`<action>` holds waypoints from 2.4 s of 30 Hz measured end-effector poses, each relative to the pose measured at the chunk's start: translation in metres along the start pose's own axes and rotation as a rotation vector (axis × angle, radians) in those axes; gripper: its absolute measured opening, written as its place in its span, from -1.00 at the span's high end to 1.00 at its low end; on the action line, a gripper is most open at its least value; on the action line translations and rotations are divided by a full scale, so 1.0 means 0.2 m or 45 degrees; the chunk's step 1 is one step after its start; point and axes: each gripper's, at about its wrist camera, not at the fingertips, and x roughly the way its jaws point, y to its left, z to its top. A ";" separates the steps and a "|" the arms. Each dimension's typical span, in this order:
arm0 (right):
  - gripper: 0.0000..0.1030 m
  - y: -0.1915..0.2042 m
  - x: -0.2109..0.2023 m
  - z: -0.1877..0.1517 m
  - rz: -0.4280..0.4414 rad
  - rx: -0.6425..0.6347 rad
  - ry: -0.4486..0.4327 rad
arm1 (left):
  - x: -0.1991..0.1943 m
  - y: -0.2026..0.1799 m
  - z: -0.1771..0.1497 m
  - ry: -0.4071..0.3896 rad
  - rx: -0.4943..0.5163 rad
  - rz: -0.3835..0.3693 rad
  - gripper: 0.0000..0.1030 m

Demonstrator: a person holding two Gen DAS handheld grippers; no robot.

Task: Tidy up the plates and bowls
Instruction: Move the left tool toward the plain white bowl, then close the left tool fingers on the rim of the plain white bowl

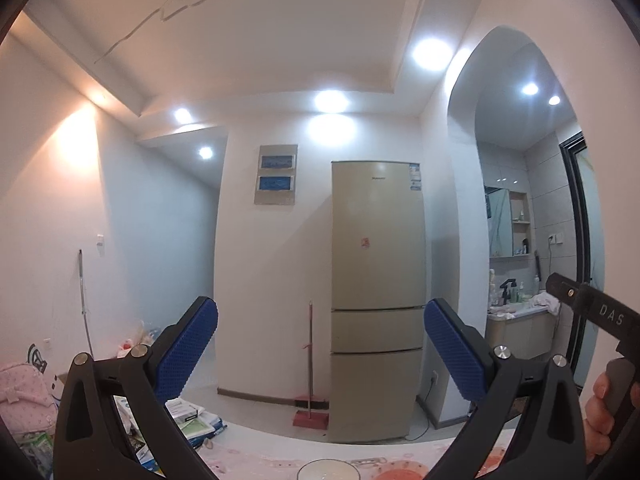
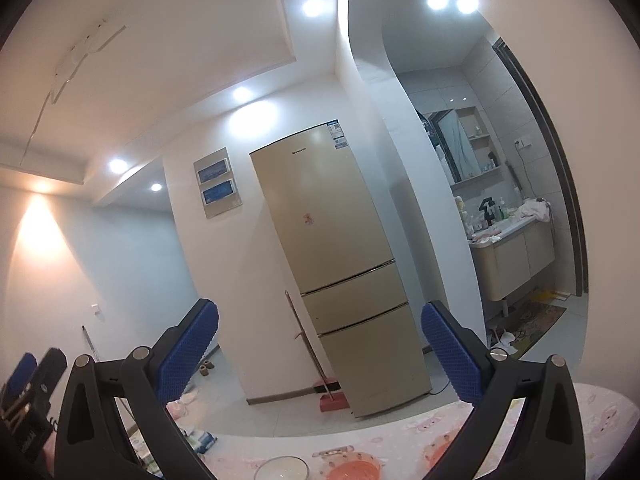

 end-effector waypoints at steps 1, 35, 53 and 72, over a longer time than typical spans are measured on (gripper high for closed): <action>-1.00 0.01 0.02 -0.01 0.005 0.006 0.009 | 0.03 0.02 -0.02 0.018 -0.005 0.011 -1.00; -0.63 0.23 1.25 -1.26 -0.047 -0.231 0.934 | 1.11 0.25 -1.17 1.061 -0.028 0.070 -0.92; -0.06 0.14 1.38 -1.61 -0.155 -0.207 1.202 | 1.26 0.27 -1.55 1.407 -0.117 -0.008 -0.14; 0.39 0.16 1.40 -1.67 -0.108 -0.190 1.305 | 1.28 0.25 -1.63 1.503 -0.304 -0.121 0.50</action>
